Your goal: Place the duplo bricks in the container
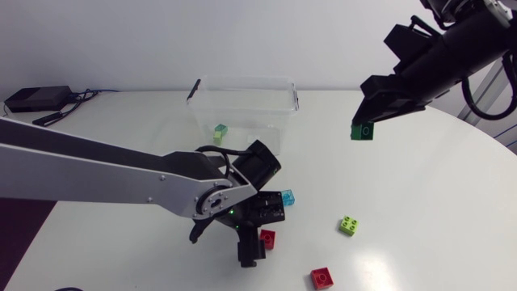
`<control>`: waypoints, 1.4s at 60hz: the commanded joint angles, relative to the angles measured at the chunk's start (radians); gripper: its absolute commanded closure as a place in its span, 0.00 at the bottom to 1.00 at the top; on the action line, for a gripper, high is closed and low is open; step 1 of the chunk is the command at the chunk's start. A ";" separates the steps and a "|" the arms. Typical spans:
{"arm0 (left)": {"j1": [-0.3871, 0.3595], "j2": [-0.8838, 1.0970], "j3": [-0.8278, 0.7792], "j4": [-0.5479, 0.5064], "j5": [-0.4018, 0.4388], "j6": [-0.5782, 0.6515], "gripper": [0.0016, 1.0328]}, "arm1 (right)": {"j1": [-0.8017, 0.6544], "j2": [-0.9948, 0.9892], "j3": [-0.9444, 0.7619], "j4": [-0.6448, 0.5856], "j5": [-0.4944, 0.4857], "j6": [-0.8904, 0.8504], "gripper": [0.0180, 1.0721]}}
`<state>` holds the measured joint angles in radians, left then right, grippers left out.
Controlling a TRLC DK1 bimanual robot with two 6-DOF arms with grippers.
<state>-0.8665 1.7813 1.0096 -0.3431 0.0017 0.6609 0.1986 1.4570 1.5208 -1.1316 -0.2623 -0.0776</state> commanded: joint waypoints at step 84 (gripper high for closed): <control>-0.022 0.257 0.311 -0.421 0.121 0.236 0.55 | -0.103 0.128 0.137 0.032 -0.127 -0.114 0.95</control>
<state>-0.8978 2.0094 1.2953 -0.7441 0.1081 0.8875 0.0898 1.5501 1.6192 -1.1168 -0.3798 -0.1875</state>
